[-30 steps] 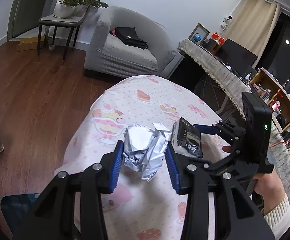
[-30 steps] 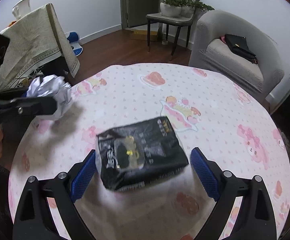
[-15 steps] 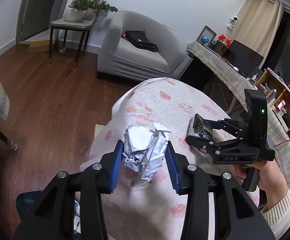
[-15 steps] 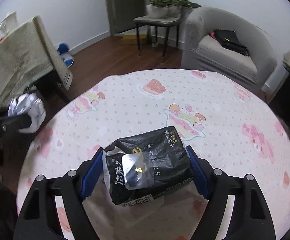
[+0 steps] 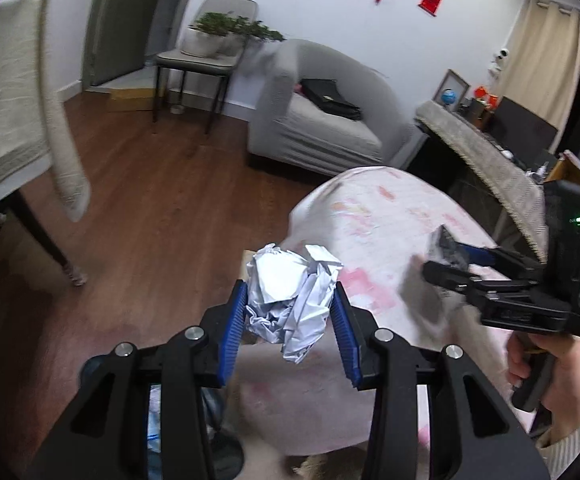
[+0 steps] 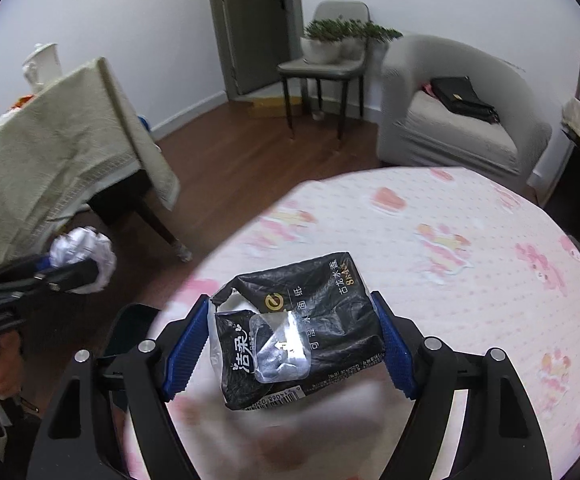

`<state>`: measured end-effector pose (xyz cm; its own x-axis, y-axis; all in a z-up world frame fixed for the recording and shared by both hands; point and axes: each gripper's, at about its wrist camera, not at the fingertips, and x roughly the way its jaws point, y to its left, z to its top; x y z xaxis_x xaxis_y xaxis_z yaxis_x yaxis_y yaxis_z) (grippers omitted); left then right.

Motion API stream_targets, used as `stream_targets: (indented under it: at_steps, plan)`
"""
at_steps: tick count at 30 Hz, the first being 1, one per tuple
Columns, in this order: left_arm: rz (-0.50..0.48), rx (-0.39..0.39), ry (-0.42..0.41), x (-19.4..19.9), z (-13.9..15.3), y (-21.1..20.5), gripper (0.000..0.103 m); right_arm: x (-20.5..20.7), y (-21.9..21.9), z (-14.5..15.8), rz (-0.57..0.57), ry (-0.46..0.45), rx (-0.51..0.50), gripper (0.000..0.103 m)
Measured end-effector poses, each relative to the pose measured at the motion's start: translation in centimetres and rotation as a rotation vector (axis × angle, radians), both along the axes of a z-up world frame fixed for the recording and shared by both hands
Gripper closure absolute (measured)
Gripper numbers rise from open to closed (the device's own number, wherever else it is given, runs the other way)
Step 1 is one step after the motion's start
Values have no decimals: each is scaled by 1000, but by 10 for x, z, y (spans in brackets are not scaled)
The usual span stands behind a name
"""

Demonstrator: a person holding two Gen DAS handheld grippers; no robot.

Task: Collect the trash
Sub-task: 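Carry the foil and black snack bag to the teal bin and release them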

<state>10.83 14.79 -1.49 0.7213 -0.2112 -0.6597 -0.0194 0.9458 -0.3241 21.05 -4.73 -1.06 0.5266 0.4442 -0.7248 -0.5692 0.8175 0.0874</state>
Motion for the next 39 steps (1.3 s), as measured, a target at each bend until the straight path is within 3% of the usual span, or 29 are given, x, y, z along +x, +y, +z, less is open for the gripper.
stream_targets:
  at_steps: [9, 17, 27, 31, 35, 37, 39]
  plan:
    - [107, 73, 79, -25, -23, 33, 58, -45, 45, 0, 86, -24, 29, 25]
    - [134, 112, 162, -39, -60, 53, 58, -62, 82, 12, 147, -18, 104, 25]
    - [153, 100, 293, -56, -111, 79, 58, -74, 126, 0, 200, 27, 109, 25]
    - [157, 52, 362, -62, -135, 89, 58, -78, 143, -8, 230, 50, 104, 25]
    - [152, 45, 421, -68, -156, 90, 51, -81, 162, -21, 256, 87, 94, 25]
    - [149, 58, 439, -71, -161, 90, 36, -81, 166, -26, 260, 97, 86, 25]
    - [152, 65, 440, -75, -163, 93, 36, -81, 171, -32, 265, 111, 78, 25]
